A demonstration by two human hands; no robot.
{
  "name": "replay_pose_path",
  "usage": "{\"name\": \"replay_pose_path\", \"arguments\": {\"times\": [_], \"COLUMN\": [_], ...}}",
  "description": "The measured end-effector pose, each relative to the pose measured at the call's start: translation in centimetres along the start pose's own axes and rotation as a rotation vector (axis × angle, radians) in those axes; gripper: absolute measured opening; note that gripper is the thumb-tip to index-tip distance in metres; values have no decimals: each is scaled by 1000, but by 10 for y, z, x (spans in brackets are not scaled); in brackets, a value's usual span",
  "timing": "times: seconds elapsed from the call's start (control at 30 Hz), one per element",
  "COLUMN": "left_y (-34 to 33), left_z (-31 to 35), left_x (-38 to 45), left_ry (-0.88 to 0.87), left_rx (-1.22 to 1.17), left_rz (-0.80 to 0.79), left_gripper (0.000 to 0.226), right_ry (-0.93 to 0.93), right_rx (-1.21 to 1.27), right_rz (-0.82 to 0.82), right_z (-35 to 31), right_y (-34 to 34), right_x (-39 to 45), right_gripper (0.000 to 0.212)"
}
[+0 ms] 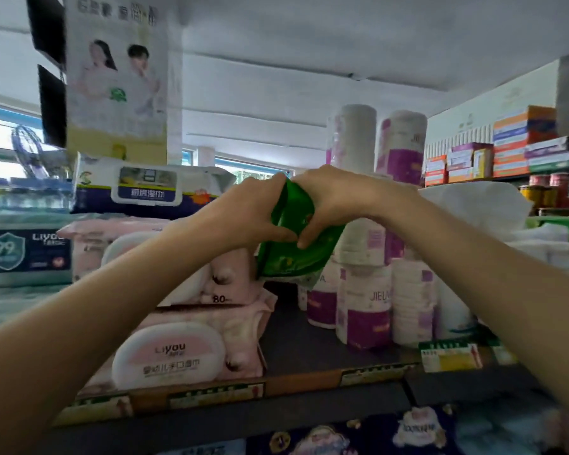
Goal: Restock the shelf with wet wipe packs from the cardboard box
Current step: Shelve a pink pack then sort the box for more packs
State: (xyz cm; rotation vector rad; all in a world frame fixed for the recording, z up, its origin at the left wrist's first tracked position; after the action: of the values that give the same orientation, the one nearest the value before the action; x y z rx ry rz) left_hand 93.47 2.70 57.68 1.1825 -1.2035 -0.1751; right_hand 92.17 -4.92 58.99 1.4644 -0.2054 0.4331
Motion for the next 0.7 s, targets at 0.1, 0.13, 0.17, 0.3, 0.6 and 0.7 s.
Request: {"name": "replay_pose_path", "arguments": {"times": [0.1, 0.13, 0.17, 0.3, 0.6, 0.7], "left_y": [4, 3, -2, -33, -37, -30], "left_z": [-18, -24, -28, -33, -31, -23], "left_x": [15, 19, 22, 27, 37, 33], "left_ry": [113, 143, 164, 221, 293, 256], "left_rx": [168, 189, 207, 236, 424, 510], "left_rz": [-113, -144, -181, -331, -262, -220], "left_gripper": [51, 50, 49, 39, 33, 34], "right_ry": [-13, -29, -50, -124, -93, -48], "right_rx": [-73, -74, -74, -102, -349, -341], "right_rz": [-45, -64, -97, -337, 25, 139], "right_z": [10, 14, 19, 35, 41, 36], "right_y": [-14, -24, -37, -107, -123, -107], "right_x": [33, 44, 55, 89, 102, 80], "right_gripper": [60, 58, 57, 72, 50, 38]}}
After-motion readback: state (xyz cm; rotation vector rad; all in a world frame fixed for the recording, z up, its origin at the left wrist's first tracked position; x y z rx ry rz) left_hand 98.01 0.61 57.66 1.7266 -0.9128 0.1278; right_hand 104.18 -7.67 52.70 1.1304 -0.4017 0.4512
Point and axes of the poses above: each hand's wrist, its own x-axis towards the middle knuckle, its own y-axis out of the back of the hand, z = x × y, the point moved 7 cm from there along x, towards the middle knuckle, and after that the axes turned 4 degrees about x, right-handed, at the moved point
